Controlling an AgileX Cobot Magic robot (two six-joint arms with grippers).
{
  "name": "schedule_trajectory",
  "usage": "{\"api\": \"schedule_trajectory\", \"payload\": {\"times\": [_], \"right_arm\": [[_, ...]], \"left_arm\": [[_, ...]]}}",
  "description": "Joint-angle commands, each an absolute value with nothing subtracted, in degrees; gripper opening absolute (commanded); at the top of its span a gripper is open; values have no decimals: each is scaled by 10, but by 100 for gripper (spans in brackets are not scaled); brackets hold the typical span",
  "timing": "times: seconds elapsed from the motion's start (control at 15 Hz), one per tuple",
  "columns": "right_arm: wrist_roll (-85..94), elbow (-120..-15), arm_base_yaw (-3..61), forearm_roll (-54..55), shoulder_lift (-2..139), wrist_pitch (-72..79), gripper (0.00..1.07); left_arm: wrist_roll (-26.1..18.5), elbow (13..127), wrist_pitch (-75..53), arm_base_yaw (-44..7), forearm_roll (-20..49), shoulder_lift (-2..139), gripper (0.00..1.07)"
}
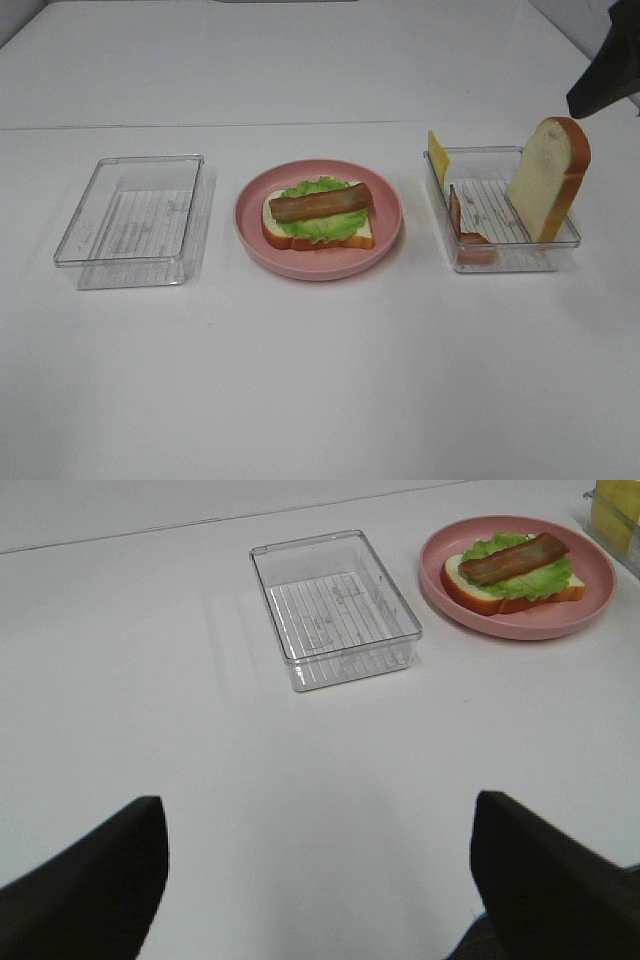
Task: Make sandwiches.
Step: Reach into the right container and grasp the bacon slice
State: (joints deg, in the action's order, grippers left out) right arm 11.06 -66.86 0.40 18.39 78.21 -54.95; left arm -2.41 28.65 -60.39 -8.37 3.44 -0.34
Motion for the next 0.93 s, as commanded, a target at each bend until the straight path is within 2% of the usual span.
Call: {"api": "schedule_trajectory", "payload": {"times": [0.07, 0.27, 0.6, 0.87, 0.93], "right_arm": [[116, -723, 2, 190, 845, -557, 75], [113, -800, 23, 202, 947, -574, 75], [113, -867, 101, 185, 1055, -588, 74], [84, -905, 123, 179, 1140, -622, 60], [83, -905, 122, 174, 1151, -621, 59]], "left_arm": [[-25, 285, -599, -86, 35, -15, 79], [-25, 285, -599, -86, 35, -15, 79], [-25, 285, -599, -86, 35, -15, 79], [-25, 285, -599, -86, 35, -15, 79], [-25, 285, -599, -86, 35, -15, 79]]}}
